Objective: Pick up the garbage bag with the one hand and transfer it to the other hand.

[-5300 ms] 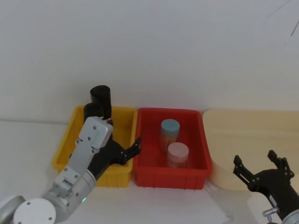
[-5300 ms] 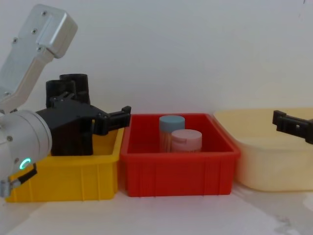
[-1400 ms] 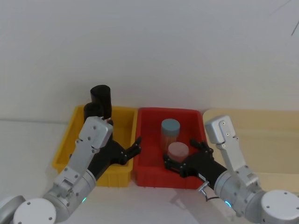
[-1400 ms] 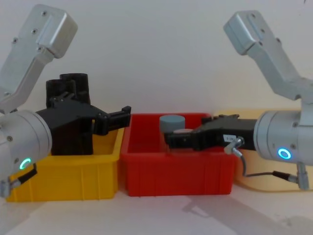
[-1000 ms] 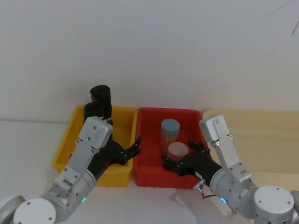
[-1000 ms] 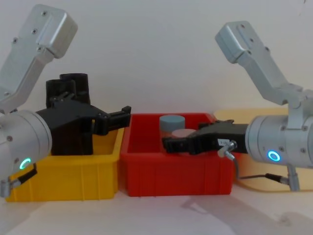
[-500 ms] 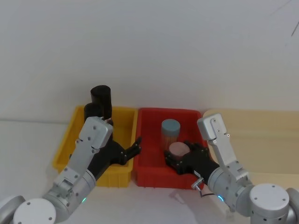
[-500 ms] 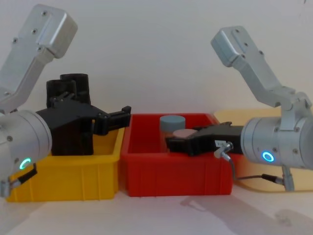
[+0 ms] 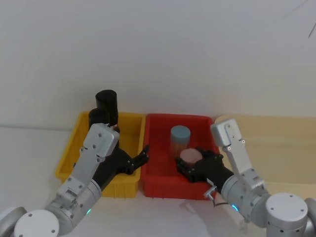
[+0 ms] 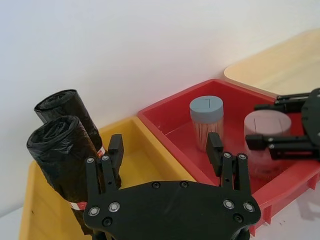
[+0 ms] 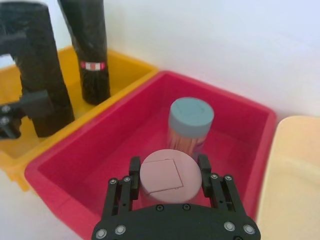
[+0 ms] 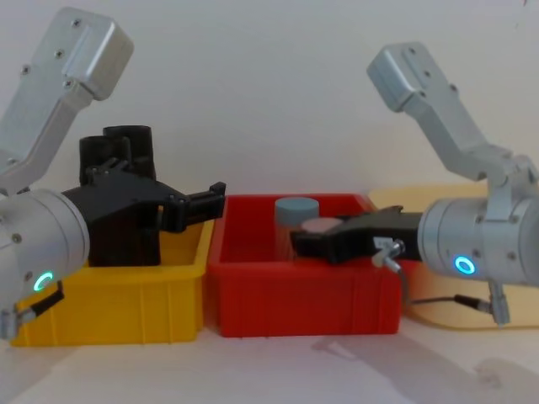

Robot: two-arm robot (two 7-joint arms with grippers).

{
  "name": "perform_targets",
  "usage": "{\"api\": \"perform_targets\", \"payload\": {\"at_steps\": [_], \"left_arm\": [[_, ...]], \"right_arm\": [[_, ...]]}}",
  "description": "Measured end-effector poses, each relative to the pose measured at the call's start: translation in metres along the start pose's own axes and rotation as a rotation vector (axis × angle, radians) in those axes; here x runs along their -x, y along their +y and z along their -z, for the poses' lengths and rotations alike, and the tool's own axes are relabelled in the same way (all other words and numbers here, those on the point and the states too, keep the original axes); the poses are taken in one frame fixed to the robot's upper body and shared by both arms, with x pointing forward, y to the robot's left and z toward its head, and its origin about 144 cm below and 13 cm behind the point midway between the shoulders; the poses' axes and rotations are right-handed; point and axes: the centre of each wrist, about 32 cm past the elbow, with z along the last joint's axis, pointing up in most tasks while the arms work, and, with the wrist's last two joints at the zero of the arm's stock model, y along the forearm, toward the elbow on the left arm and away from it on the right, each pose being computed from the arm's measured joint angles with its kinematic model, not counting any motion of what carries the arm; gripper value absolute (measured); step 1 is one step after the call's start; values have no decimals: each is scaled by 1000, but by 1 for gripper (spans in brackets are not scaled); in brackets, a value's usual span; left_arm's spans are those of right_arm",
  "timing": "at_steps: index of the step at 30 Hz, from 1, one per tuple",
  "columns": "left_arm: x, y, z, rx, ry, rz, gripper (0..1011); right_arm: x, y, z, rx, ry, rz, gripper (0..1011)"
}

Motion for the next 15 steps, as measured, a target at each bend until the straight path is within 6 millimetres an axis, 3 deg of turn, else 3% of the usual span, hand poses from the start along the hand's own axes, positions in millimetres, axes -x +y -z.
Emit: {"api": "perform_targets", "payload": {"at_steps": [15], "left_arm": [[0,0,0,0,0,0,1001]], "right_arm": [[-21,-22,-34,-181,3,78,670]]}}
